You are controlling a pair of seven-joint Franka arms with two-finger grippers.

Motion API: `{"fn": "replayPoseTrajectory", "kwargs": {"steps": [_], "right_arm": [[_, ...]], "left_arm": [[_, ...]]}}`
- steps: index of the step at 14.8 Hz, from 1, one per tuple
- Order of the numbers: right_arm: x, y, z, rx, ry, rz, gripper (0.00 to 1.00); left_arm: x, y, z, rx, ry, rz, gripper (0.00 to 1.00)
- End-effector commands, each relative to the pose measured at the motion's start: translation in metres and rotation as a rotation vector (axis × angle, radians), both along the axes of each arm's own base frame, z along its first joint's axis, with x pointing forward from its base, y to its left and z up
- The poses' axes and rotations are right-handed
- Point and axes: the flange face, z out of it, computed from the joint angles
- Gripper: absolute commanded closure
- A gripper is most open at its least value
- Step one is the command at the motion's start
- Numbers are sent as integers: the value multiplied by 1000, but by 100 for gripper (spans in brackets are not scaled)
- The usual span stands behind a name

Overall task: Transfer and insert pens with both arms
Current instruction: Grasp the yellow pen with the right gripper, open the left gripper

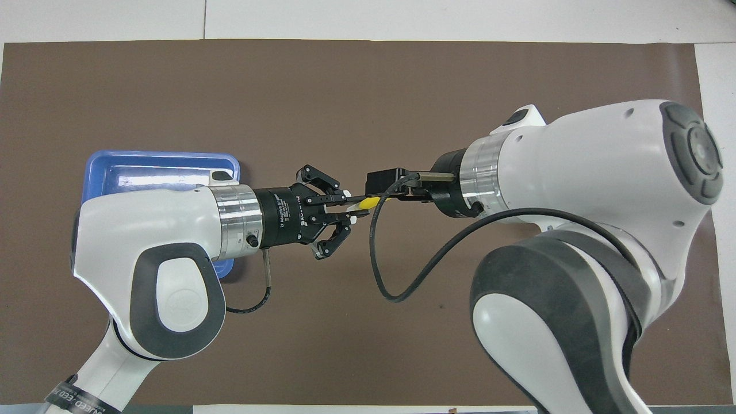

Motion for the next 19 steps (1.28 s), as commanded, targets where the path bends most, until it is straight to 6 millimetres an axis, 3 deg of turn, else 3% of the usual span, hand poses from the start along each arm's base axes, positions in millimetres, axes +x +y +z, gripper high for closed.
{"fn": "replayPoseTrajectory", "kwargs": {"steps": [1, 2, 5, 14, 15, 16, 19], "right_arm": [[-6, -2, 1, 25, -7, -25, 10], [-4, -3, 2, 28, -15, -33, 28], [-3, -4, 2, 29, -20, -39, 97], [-4, -2, 2, 32, 0, -63, 100], [-3, -3, 4, 33, -3, -64, 100], [-2, -5, 4, 33, -3, -67, 100], [1, -8, 3, 28, -13, -65, 100]], "left_arm": [[-8, 6, 2, -17, 13, 30, 100], [-8, 7, 1, -21, 18, 35, 100], [-10, 7, 0, -20, 20, 34, 100], [-10, 9, -1, -30, 26, 47, 100], [-11, 8, 1, -30, 21, 46, 5], [-13, 9, 0, -26, 23, 46, 0], [-13, 13, 3, -28, 20, 55, 0]]}}
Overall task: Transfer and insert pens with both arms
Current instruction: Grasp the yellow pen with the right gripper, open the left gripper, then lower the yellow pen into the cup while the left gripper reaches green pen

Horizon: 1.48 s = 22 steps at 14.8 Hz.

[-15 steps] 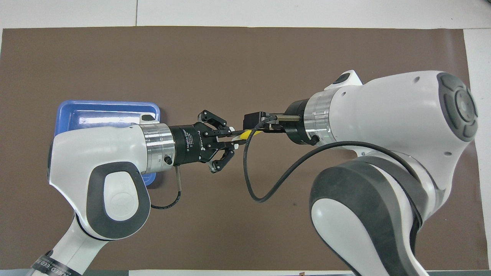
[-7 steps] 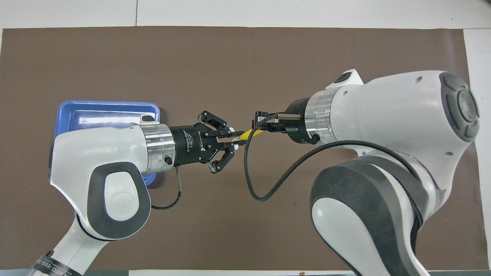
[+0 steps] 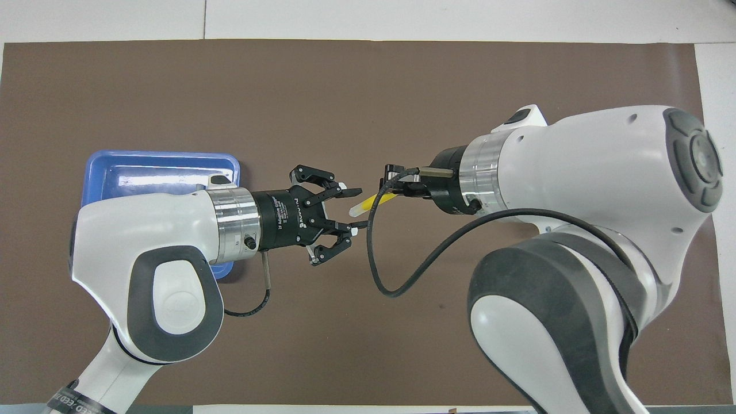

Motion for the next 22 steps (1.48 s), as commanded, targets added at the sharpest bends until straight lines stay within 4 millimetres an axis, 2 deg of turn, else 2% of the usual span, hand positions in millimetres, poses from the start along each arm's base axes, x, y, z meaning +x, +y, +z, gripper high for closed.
{"fn": "replayPoseTrajectory", "kwargs": {"steps": [1, 4, 5, 6, 9, 13, 15, 17, 20, 22], "right_arm": [[-1, -8, 0, 4, -6, -22, 100], [9, -34, -5, -17, -12, -49, 100], [12, -43, -10, -37, -19, -40, 100], [18, -64, -15, -77, -36, -43, 100], [18, -98, -31, -236, -83, 19, 100], [8, -143, -58, -437, -106, 139, 100], [4, -162, -63, -567, -100, 198, 100], [0, -173, -64, -645, -87, 256, 100], [-4, -184, -70, -745, -46, 294, 100], [-8, -188, -83, -762, -22, 301, 100]], "left_arm": [[-9, 11, 3, -3, -3, 33, 0], [-6, 19, 2, 13, -51, 2, 0], [-2, 29, -1, 30, -98, -20, 0], [-2, 41, -7, 74, -147, -50, 0], [2, 69, -18, 189, -253, -210, 0], [20, 144, -27, 357, -399, -541, 0], [27, 185, -38, 443, -493, -727, 0], [33, 212, -48, 530, -592, -915, 0], [50, 249, -77, 643, -694, -1184, 0], [61, 259, -100, 690, -734, -1353, 0]]}}
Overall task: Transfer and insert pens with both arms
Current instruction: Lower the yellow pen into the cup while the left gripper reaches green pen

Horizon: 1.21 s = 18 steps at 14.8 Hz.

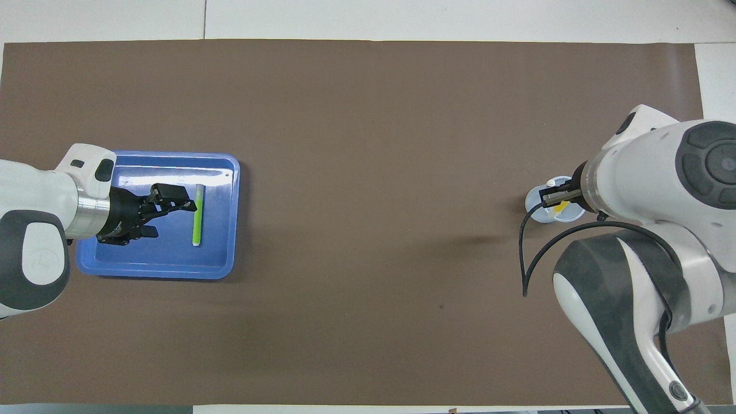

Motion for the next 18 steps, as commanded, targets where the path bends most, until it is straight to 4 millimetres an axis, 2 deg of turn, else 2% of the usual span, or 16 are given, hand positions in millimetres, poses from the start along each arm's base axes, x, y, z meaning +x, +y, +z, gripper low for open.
{"fn": "replayPoseTrajectory", "kwargs": {"steps": [1, 3, 6, 8, 10, 14, 18], "right_arm": [[-11, -12, -13, -42, 17, 19, 100], [-10, -25, -16, -41, 2, 3, 100], [-12, -32, -27, -32, -19, 0, 100], [-13, -37, -37, -26, -33, -3, 100], [-11, -38, -43, -16, -63, 1, 100], [-12, -46, -64, -6, -72, -6, 100], [-16, -51, -82, 5, -83, -15, 100]], "left_arm": [[15, 9, -36, 100, -46, -200, 0], [24, 5, -57, 143, -71, -264, 0], [38, -10, -78, 194, -71, -404, 0], [46, -13, -86, 202, -67, -434, 0], [45, -35, -96, 204, -64, -483, 0], [47, -35, -111, 244, -58, -536, 1], [48, -35, -114, 241, -60, -535, 11]]}}
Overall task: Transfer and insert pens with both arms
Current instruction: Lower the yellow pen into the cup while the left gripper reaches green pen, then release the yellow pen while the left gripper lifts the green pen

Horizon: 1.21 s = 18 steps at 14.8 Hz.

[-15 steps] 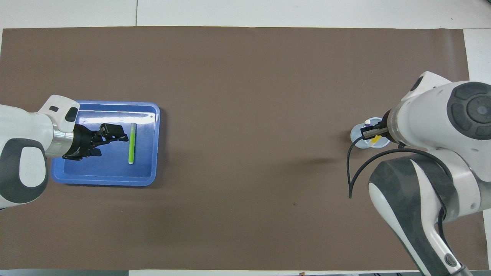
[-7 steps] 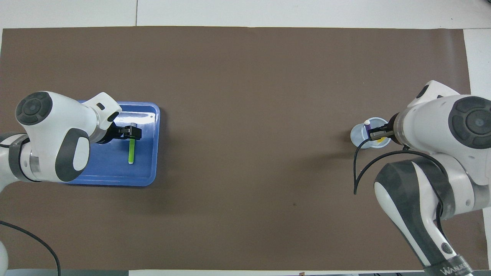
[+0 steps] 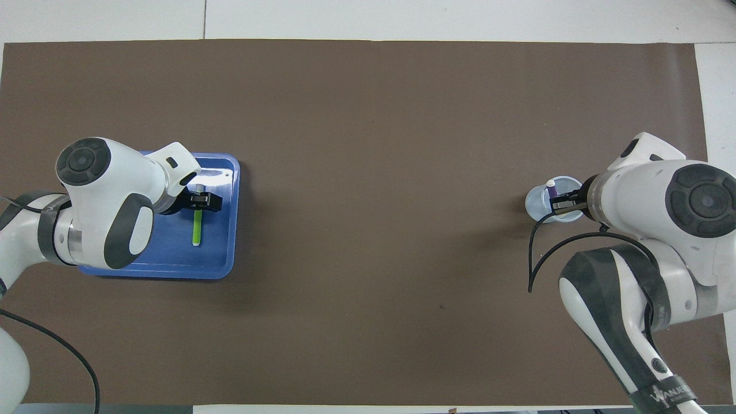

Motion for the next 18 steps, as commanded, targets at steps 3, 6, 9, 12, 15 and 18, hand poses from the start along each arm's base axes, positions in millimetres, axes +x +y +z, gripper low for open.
{"fn": "replayPoseTrajectory", "kwargs": {"steps": [3, 6, 9, 12, 15, 18], "right_arm": [[-8, -9, -13, -1, -15, 7, 100], [-7, -9, -15, 6, -12, -1, 23], [-3, -7, -9, 8, -23, 4, 0], [7, -9, 8, 14, -50, -3, 0], [14, -9, 44, 58, -63, -50, 0], [33, -23, 98, 146, -10, -147, 0]], "left_arm": [[5, -1, -7, 5, -2, -23, 34], [4, 1, -8, 6, 6, -21, 57], [3, 2, -10, 8, 11, -19, 71], [3, 5, -10, 8, 15, -12, 91], [3, 7, -8, 8, 15, -8, 100], [5, 8, -7, 8, 15, -6, 100]]}}
